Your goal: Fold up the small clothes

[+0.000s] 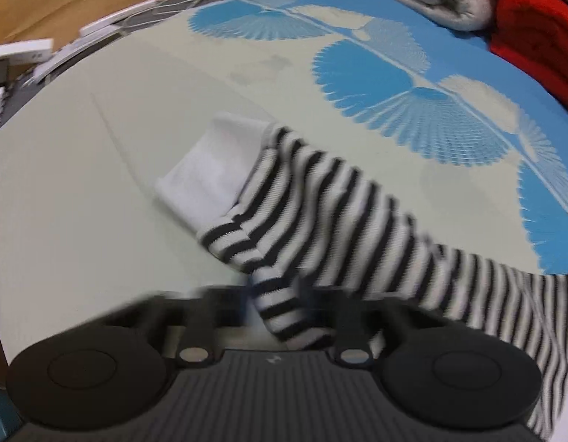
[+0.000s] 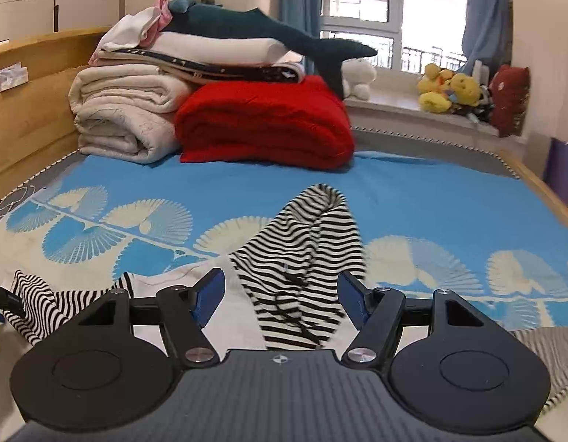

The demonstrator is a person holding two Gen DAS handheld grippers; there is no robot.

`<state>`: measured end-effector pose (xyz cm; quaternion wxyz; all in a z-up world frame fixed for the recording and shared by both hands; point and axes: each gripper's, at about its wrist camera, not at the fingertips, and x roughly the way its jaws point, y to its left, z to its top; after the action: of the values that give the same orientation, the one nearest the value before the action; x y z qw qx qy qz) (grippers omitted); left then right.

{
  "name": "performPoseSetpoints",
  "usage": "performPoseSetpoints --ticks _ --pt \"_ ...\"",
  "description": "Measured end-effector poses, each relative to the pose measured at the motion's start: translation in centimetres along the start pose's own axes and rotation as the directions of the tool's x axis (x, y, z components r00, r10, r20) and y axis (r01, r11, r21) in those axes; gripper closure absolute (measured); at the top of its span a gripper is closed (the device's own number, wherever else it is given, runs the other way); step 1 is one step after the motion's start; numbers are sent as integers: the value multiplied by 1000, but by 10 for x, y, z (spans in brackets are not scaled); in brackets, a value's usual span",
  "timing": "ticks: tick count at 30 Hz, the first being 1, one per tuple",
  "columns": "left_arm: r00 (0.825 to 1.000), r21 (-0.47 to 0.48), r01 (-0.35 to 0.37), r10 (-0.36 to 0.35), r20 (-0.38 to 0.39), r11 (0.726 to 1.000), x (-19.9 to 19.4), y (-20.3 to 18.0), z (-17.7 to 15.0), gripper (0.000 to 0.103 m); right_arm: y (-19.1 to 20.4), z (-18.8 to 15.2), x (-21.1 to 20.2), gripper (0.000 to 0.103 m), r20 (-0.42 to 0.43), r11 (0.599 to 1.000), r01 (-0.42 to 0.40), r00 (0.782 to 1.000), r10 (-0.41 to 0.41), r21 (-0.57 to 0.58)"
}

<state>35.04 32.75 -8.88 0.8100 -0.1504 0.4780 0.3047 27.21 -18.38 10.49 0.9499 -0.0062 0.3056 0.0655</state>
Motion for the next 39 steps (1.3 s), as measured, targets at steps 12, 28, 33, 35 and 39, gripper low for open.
performPoseSetpoints --ticks 12,28,33,35,39 --pt "934 178 241 -277 223 954 -137 -118 4 97 -2 -22 43 34 -81 1000 14 997 -12 25" --pt "759 543 594 -638 -132 593 -223 -271 -124 58 -116 -34 49 55 -180 918 281 955 -237 281" --pt "911 299 400 -413 -22 866 -168 -222 -67 58 -122 -42 59 53 -222 910 219 964 -146 353" --pt "932 254 357 -363 -25 899 -153 -208 -58 58 -111 -47 71 53 -246 926 140 968 -54 350" --pt "927 186 375 -372 -55 908 -144 -197 -47 58 -57 -57 94 52 -284 973 -44 952 110 227"
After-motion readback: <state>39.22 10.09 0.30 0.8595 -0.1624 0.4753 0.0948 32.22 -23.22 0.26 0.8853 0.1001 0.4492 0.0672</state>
